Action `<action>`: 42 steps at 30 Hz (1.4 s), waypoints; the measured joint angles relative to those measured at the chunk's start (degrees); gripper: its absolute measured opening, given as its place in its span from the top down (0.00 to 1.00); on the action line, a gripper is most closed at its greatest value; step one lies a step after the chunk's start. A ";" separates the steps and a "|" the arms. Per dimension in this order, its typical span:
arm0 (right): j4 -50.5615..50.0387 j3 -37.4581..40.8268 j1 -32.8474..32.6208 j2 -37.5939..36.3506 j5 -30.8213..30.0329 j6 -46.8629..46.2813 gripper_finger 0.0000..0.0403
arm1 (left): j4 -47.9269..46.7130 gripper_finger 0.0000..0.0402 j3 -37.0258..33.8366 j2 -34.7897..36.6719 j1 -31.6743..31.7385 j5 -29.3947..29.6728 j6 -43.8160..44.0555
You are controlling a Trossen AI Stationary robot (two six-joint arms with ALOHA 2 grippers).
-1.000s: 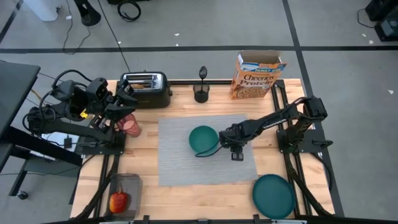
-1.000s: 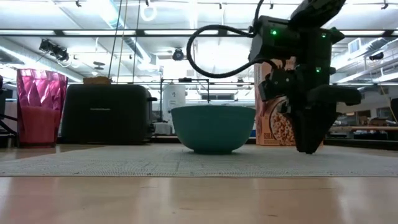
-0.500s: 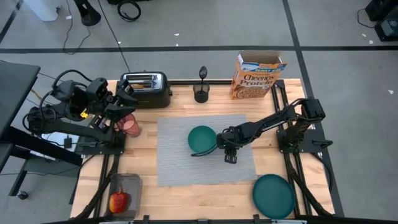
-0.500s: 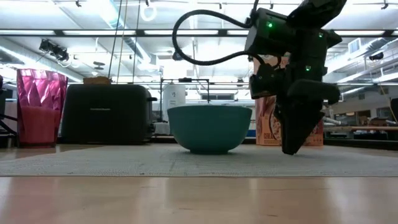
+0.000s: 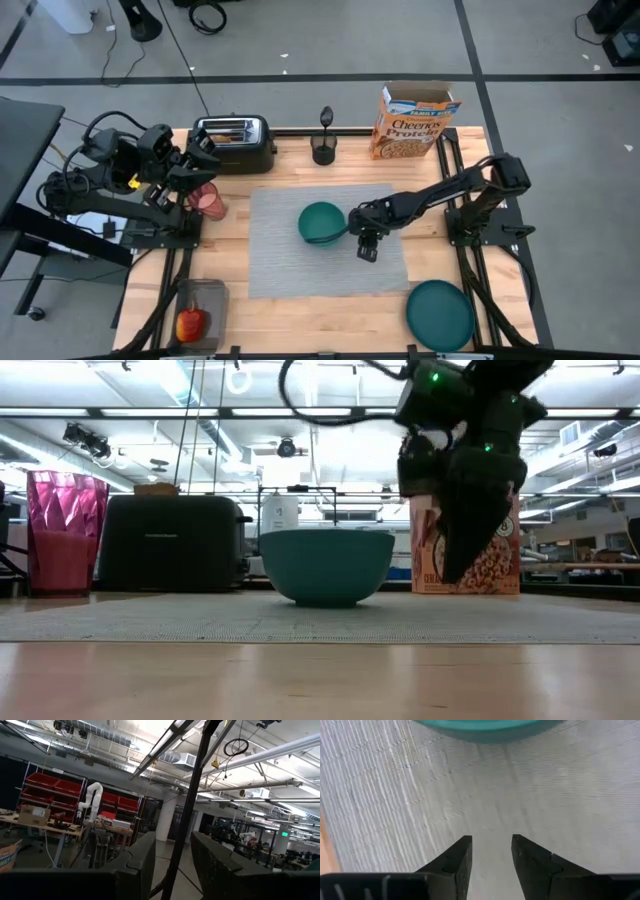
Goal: Arrange a breakfast setting
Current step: Adjust the gray placemat, then adjust the dark green bowl
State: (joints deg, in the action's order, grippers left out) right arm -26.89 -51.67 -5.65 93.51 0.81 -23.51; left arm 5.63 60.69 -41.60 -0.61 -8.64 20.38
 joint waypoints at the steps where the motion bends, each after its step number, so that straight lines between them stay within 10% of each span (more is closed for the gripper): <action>1: -2.16 -0.02 0.43 -0.79 -1.63 1.36 0.64 | 0.02 0.67 0.00 0.00 0.01 0.00 0.00; 9: -4.17 6.00 8.47 -1.61 -13.22 4.89 0.64 | 0.48 0.67 0.00 -0.35 0.01 0.00 0.01; 32: -2.90 7.47 8.50 -2.55 -6.35 6.63 0.64 | 1.42 0.67 0.00 -0.81 0.01 0.00 1.40; 42: -11.81 -11.33 10.59 -6.17 -3.46 -10.13 0.64 | 1.38 0.67 0.00 -0.76 0.07 0.02 -0.09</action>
State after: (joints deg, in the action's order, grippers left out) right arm -38.69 -63.00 4.94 87.34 -2.65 -33.65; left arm 7.01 60.69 -42.37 -0.54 -8.62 20.30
